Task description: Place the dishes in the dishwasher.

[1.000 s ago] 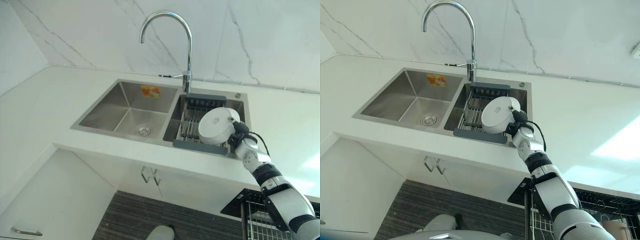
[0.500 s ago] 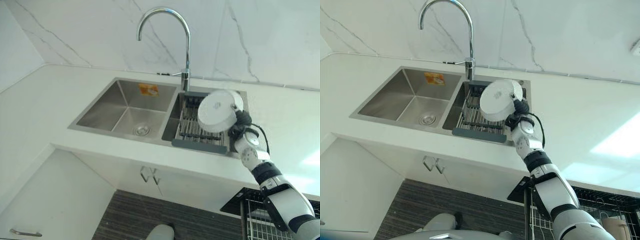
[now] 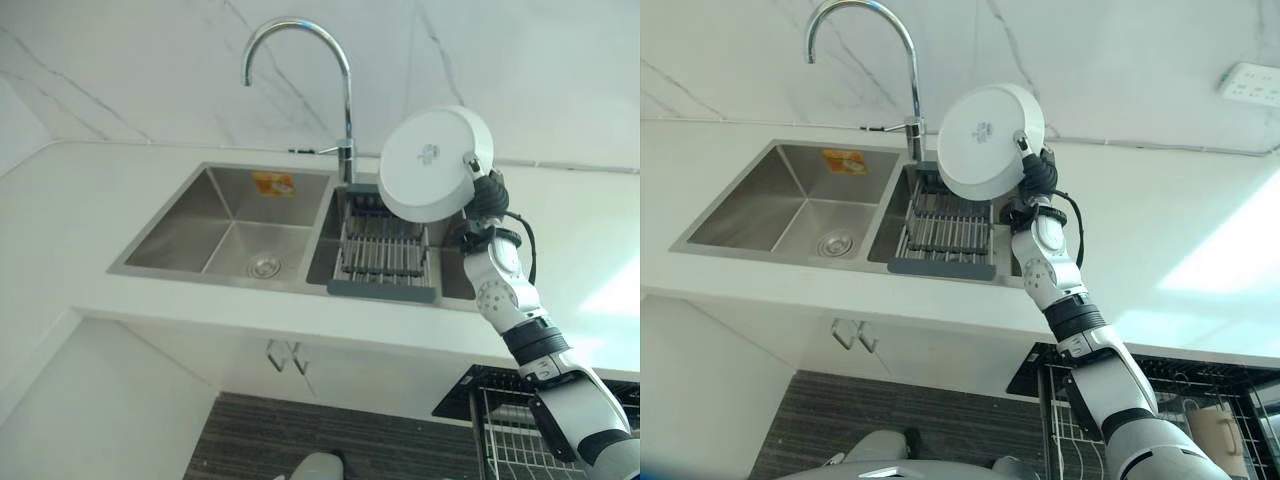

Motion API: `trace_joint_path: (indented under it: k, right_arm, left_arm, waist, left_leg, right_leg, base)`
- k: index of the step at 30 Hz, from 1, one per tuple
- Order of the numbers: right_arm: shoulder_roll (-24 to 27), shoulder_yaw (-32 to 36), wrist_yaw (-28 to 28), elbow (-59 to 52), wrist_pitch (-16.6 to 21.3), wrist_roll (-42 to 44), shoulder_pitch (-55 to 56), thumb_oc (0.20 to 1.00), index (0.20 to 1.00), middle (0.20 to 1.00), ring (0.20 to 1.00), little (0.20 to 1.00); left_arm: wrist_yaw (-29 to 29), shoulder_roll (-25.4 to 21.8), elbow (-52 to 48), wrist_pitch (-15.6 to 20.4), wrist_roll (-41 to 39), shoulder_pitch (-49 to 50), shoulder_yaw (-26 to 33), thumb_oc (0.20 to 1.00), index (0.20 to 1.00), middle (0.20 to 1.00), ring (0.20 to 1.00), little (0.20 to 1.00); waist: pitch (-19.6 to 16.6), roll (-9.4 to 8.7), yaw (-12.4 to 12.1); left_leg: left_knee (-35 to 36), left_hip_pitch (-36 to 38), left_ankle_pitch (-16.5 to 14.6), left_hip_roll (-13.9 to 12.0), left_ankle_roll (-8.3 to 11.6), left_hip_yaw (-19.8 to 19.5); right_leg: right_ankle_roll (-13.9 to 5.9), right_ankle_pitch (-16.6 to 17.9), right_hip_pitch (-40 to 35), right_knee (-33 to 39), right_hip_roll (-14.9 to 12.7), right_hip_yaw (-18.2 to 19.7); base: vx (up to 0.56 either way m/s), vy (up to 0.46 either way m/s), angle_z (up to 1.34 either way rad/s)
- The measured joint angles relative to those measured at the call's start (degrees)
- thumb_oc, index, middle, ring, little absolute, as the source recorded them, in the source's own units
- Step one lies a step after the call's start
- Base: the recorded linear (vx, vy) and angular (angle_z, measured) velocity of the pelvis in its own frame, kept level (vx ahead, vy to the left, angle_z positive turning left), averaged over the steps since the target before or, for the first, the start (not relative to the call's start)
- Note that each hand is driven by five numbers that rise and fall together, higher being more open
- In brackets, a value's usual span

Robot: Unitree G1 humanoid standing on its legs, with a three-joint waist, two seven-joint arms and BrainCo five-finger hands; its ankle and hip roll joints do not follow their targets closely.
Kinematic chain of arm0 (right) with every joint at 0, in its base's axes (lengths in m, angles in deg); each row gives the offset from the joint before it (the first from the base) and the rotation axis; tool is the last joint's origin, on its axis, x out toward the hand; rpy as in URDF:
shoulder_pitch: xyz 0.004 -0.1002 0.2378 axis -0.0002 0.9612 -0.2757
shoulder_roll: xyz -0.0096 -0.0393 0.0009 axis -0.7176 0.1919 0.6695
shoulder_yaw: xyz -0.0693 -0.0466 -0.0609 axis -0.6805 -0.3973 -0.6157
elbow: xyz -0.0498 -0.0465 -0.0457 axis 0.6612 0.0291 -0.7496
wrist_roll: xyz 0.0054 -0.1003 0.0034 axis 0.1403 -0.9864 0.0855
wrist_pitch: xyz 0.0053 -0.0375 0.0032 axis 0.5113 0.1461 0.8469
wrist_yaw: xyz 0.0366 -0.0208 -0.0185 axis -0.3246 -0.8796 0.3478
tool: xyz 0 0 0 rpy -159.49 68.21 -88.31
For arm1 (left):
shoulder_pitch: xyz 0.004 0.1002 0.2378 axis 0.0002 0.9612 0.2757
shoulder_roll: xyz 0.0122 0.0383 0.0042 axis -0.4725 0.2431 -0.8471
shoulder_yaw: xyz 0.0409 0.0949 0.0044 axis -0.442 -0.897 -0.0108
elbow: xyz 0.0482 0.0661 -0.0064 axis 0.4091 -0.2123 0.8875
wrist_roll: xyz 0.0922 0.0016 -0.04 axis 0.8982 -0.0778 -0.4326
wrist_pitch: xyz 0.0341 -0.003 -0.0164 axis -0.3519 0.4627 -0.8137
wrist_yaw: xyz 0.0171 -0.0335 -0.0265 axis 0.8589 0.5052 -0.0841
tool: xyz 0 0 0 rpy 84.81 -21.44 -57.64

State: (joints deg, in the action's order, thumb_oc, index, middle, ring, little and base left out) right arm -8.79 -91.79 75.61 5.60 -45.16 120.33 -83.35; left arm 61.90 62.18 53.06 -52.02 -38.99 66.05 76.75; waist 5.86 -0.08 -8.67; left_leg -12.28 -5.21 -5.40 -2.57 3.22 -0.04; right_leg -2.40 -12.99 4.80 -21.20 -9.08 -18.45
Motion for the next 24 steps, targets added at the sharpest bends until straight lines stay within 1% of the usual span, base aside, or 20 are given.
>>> trace_joint_path:
  k: [7,11,14,16,17,18,20,21,22,24]
  right_arm:
    - [1.1,-0.1,1.7,-3.7,-0.1,-0.2,0.4,0.200,0.200,0.200,0.200,0.200]
    - [1.4,-0.1,1.9,-11.3,-0.2,-2.0,3.3,0.200,0.200,0.200,0.200,0.200]
    - [3.5,0.2,2.1,-17.2,-0.4,-2.4,7.6,0.200,0.200,0.200,0.200,0.200]
    - [4.4,0.7,2.0,-19.0,-0.5,-2.4,9.8,0.200,0.200,0.200,0.200,0.200]
    - [4.9,1.9,1.7,-20.3,-0.6,-2.4,11.7,0.200,0.200,0.200,0.200,0.200]
    - [5.4,2.9,1.5,-21.8,-0.6,-2.4,13.7,0.200,0.200,0.200,0.200,0.200]
    - [6.7,3.8,1.3,-24.2,-0.8,-2.4,17.3,0.200,0.200,0.200,0.200,0.200]
    - [7.2,4.3,1.2,-25.6,-0.9,-2.4,18.8,0.200,0.200,0.200,0.200,0.200]
    - [7.5,4.5,1.1,-26.2,-0.9,-2.4,19.5,0.200,0.200,0.200,0.200,0.200]
    - [8.0,5.9,0.6,-27.6,-0.9,-2.4,21.2,0.200,0.200,0.200,0.200,0.200]
  left_arm:
    - [-0.3,0.2,-0.3,0.0,0.0,-0.4,0.0,1.000,1.000,1.000,1.000,1.000]
    - [-0.4,0.4,-0.2,0.0,0.0,0.2,0.0,1.000,1.000,1.000,1.000,1.000]
    - [-0.5,0.9,-0.2,0.0,0.0,0.1,0.0,1.000,1.000,1.000,1.000,1.000]
    - [-0.7,1.3,-0.2,0.0,0.0,0.4,0.1,1.000,1.000,1.000,1.000,1.000]
    - [-1.0,1.3,-0.2,0.0,0.0,-0.1,0.1,1.000,1.000,1.000,1.000,1.000]
    - [-1.3,1.4,-0.3,0.1,0.0,-0.1,0.1,1.000,1.000,1.000,1.000,1.000]
    - [-1.6,1.3,-0.2,0.1,0.0,0.1,0.1,1.000,1.000,1.000,1.000,1.000]
    - [-1.7,1.3,-0.2,0.1,0.0,0.3,0.2,1.000,1.000,1.000,1.000,1.000]
    - [-1.7,1.3,-0.2,0.1,0.0,0.4,0.3,1.000,1.000,1.000,1.000,1.000]
    - [-1.7,1.2,-0.1,0.1,0.0,0.7,0.7,1.000,1.000,1.000,1.000,1.000]
  waist:
    - [-0.1,-0.16,1.3]
    - [-0.2,-0.33,3.4]
    - [-0.3,-0.48,4.8]
    - [-0.6,-0.53,5.7]
    - [-0.7,-0.76,7.2]
    - [-0.7,-0.78,7.2]
    - [-0.9,-0.86,8.1]
    - [-1.0,-0.85,9.5]
    - [-1.0,-0.85,10.2]
    - [-1.1,-0.64,10.7]
  left_leg:
    - [0.1,0.3,-0.1,-0.5,0.04,1.7]
    - [0.3,0.4,-0.1,-0.9,0.02,3.3]
    - [1.2,1.7,-0.1,-1.3,0.01,5.7]
    - [1.3,1.7,-0.2,-1.5,-0.06,6.3]
    - [1.3,1.9,-0.2,-1.7,-0.04,7.3]
    - [1.5,2.3,-0.2,-1.8,-0.04,7.9]
    - [2.1,3.2,-0.3,-2.1,0.00,9.6]
    - [2.2,3.5,-0.4,-2.3,0.03,10.4]
    - [2.2,3.5,-0.4,-2.4,0.05,10.7]
    - [2.3,3.9,-0.5,-2.9,0.17,12.1]
  right_leg:
    - [0.16,0.2,1.0,-0.3,0.5,1.9]
    - [0.22,0.6,1.9,-0.1,1.1,3.5]
    - [0.24,1.1,2.4,0.0,1.6,5.6]
    - [0.17,1.3,2.9,0.0,1.8,6.5]
    - [-0.05,1.5,3.3,0.2,2.1,7.3]
    - [-0.11,1.5,3.4,0.2,2.3,7.9]
    - [-0.14,1.7,3.7,0.2,2.8,9.6]
    - [-0.13,1.9,4.1,0.2,3.1,10.2]
    - [-0.15,2.0,4.2,0.3,3.3,10.6]
    - [-0.03,2.3,4.4,0.3,3.9,11.8]
  base:
    - [-0.05,0.006,-0.13]
    - [-0.04,0.021,-0.23]
    - [-0.02,0.018,-0.34]
    - [-0.02,0.009,-0.32]
    - [-0.02,0.005,-0.29]
    - [-0.03,0.002,-0.44]
    - [-0.02,0.001,-0.48]
    - [-0.01,0.003,-0.34]
    - [-0.01,0.002,-0.39]
    - [0.00,-0.003,-0.39]
